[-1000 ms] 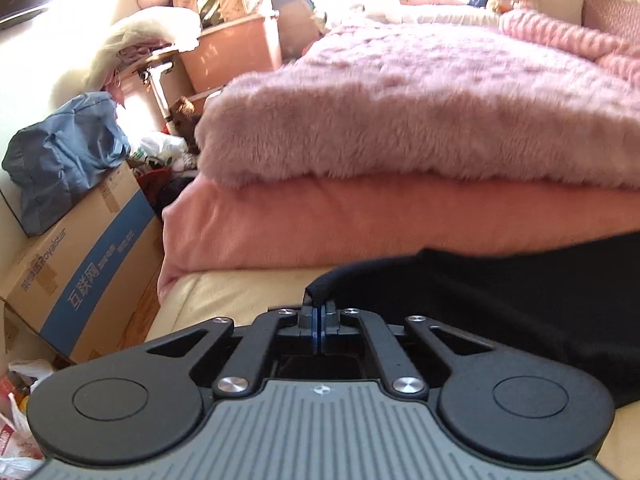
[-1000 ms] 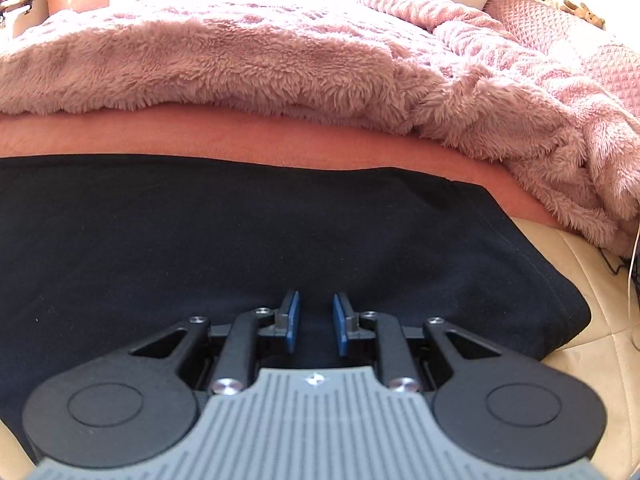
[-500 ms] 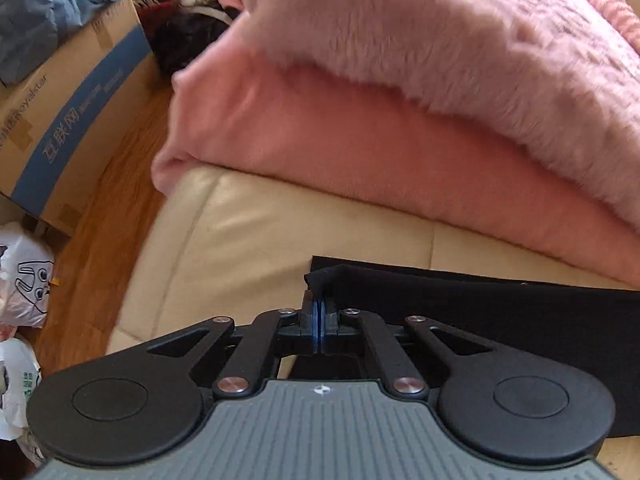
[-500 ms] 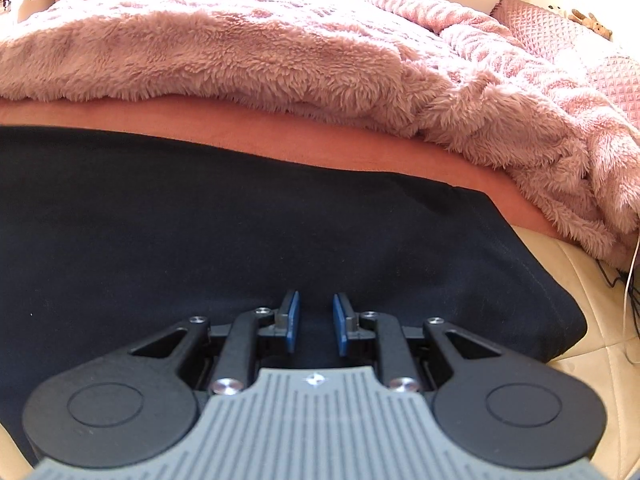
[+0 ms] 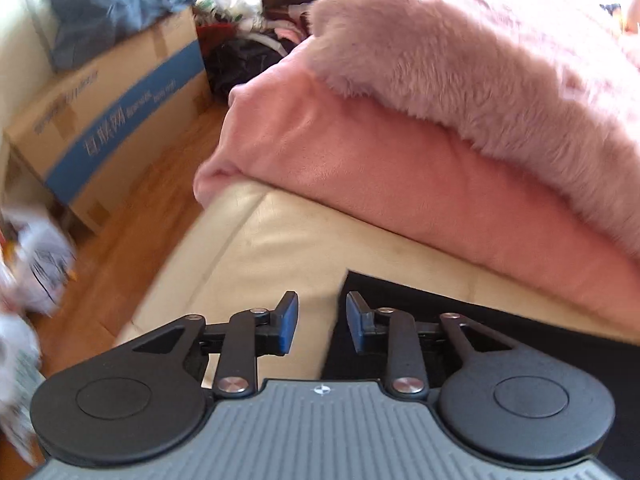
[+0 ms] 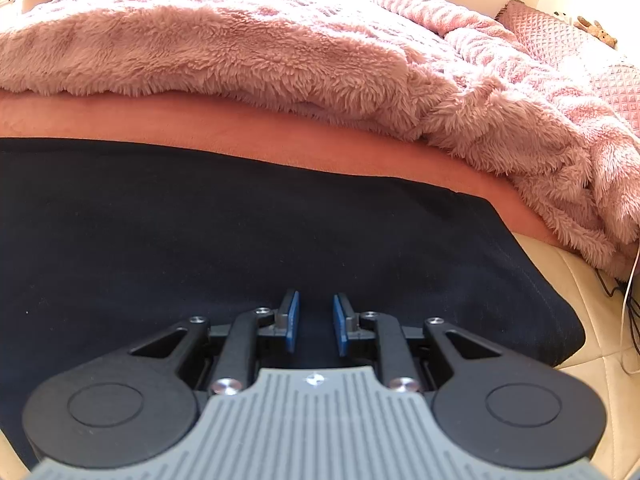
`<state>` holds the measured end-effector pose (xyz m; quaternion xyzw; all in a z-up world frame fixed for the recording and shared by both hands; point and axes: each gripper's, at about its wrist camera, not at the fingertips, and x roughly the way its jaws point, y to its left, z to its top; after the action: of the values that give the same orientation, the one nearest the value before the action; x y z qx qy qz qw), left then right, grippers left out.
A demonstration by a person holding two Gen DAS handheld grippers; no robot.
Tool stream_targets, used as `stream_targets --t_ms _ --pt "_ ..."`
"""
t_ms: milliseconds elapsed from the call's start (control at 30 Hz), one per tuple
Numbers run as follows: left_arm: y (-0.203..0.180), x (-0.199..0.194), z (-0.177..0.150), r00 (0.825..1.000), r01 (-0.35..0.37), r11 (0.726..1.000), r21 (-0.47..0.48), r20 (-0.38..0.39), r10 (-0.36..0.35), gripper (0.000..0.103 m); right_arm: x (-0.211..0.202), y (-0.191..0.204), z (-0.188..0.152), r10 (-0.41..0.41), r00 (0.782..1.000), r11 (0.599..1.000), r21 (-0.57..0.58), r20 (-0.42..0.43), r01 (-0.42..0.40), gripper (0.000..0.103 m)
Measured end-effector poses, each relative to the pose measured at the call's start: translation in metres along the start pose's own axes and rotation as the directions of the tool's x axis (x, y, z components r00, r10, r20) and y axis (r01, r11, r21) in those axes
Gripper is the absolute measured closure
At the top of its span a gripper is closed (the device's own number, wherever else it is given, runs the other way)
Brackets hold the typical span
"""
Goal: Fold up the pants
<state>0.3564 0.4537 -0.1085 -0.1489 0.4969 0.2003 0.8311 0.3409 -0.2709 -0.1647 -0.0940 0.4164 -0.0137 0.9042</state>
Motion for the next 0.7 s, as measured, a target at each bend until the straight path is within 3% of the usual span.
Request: stream_targets --t_ms 100,333,433,500,700 --pt "0.011 -0.015 -0.012 0.998 0.057 0.996 -0.07 -0.002 -0.057 0.063 -0.013 0.0 0.003 0.011 1.0 1.0 0.008 0.006 -0.011 0.088" --pt "0.028 -0.02 -0.058 0.992 0.121 0.969 -0.214 -0.018 -0.128 0.063 -0.065 0.018 -0.002 0.116 0.993 0.993 -0.004 0.015 -0.116 0.088" --pt "0.034 -0.015 -0.075 0.983 0.171 0.944 -0.283 -0.021 -0.184 0.065 -0.086 0.031 -0.012 0.155 0.988 0.988 -0.014 0.016 -0.155 0.086" --pt "0.034 -0.013 -0.083 0.98 0.185 0.935 -0.304 -0.009 -0.196 0.065 -0.099 0.038 -0.022 0.167 0.986 0.986 -0.023 0.012 -0.167 0.079" --pt "0.036 -0.009 -0.094 0.977 0.198 0.918 -0.343 -0.008 -0.214 0.065 -0.123 0.069 -0.049 0.179 0.984 0.973 -0.146 -0.012 -0.179 0.077"
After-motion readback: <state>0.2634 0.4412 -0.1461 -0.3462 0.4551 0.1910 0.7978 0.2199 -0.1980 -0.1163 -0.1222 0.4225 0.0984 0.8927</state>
